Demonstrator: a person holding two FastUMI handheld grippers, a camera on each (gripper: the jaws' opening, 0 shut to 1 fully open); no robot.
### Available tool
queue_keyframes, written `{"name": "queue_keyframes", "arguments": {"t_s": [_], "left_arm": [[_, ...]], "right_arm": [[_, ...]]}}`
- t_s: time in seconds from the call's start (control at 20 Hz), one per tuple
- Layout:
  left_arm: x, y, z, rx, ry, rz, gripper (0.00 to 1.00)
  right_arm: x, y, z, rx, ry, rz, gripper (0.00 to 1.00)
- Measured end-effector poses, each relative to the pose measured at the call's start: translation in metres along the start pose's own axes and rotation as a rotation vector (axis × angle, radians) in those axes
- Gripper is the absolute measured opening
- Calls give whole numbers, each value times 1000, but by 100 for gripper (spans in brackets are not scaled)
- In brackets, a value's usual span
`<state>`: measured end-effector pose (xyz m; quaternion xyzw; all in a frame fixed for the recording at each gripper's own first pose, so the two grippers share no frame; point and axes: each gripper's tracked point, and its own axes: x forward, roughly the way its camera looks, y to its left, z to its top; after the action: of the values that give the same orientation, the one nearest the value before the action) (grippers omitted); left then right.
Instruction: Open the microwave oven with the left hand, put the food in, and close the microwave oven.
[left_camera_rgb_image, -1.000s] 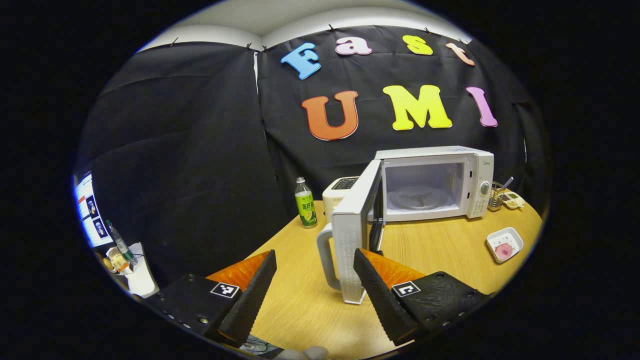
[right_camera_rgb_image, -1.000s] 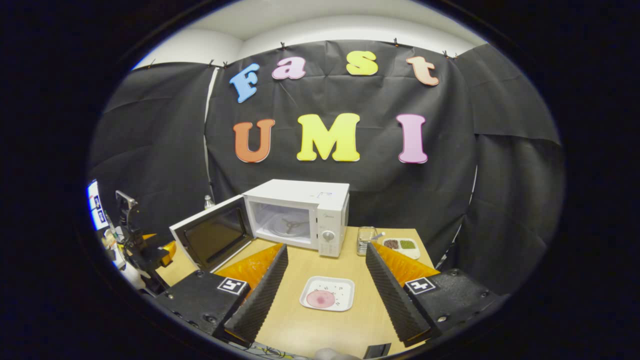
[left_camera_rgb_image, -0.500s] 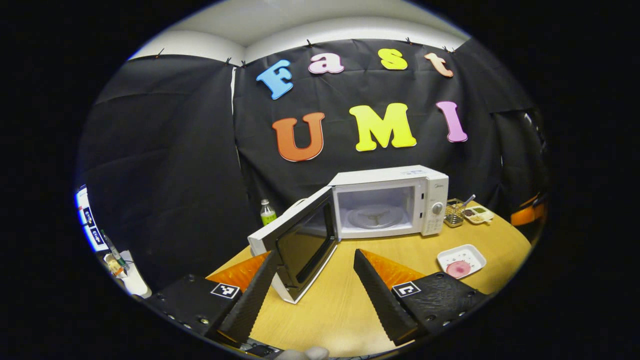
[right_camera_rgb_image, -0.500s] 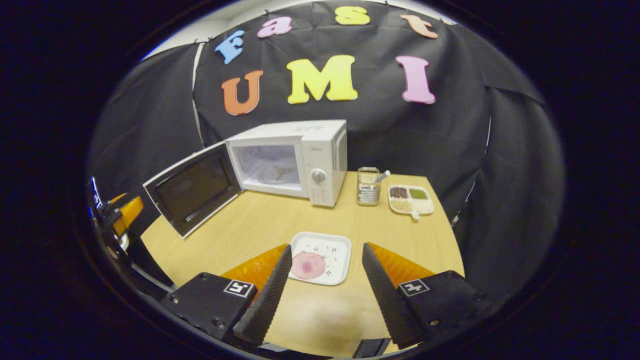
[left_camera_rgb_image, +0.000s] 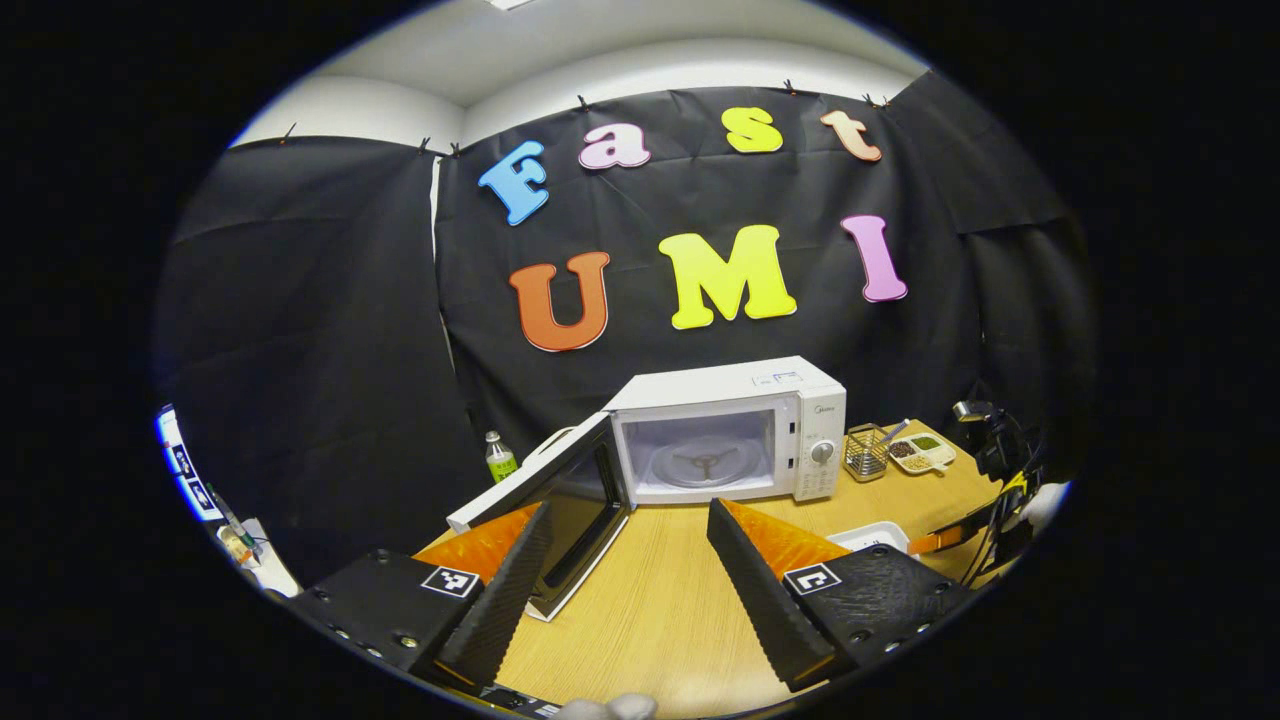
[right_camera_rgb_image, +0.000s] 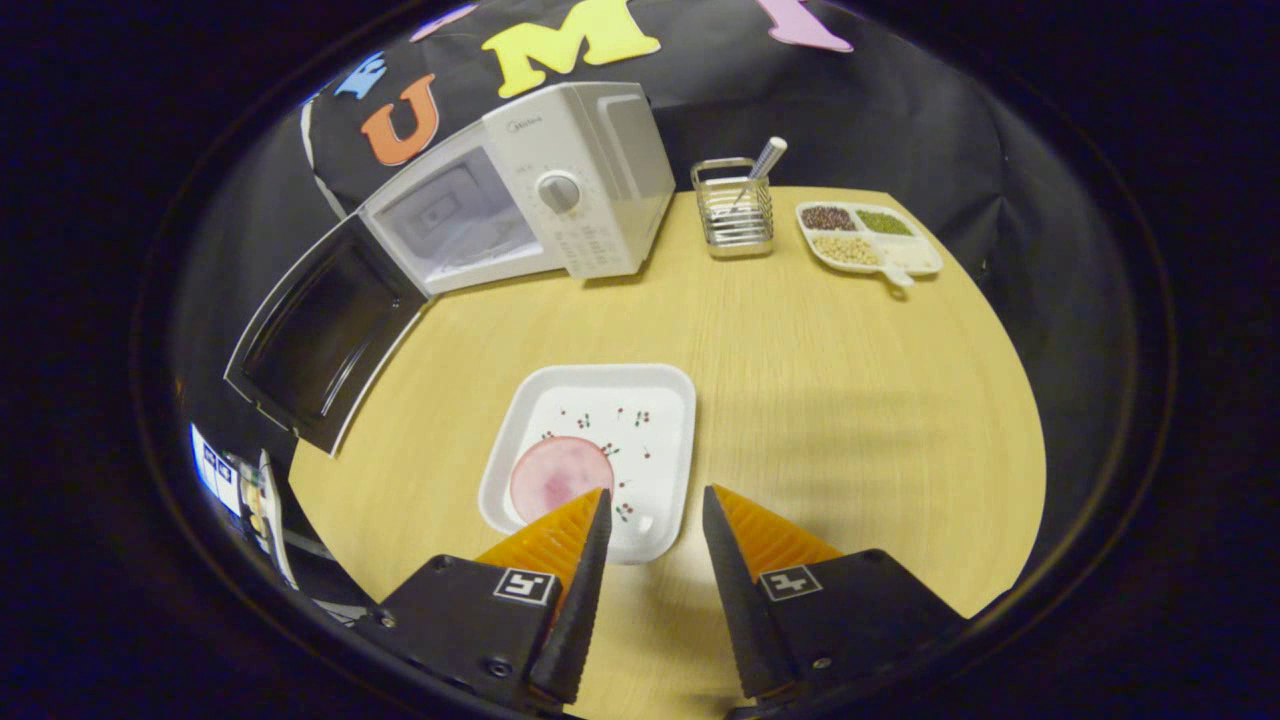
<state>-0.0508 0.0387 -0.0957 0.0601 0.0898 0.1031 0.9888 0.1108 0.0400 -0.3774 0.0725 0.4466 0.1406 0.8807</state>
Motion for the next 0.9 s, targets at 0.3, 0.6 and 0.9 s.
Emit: {"name": "queue_keyframes", "arguments": {"t_s": [0.3,0.6,0.9], "left_arm": [[1,1,6,12,-2,17,95],[13,6,5,-2,0,1,95],[28,13,0,-37,-13,-39,95]], "right_arm": [[16,3,-17,46,102,10,27],[17,-6,-19,85,186,-120,16],[19,-8,-17,143,212,-151,5]]}}
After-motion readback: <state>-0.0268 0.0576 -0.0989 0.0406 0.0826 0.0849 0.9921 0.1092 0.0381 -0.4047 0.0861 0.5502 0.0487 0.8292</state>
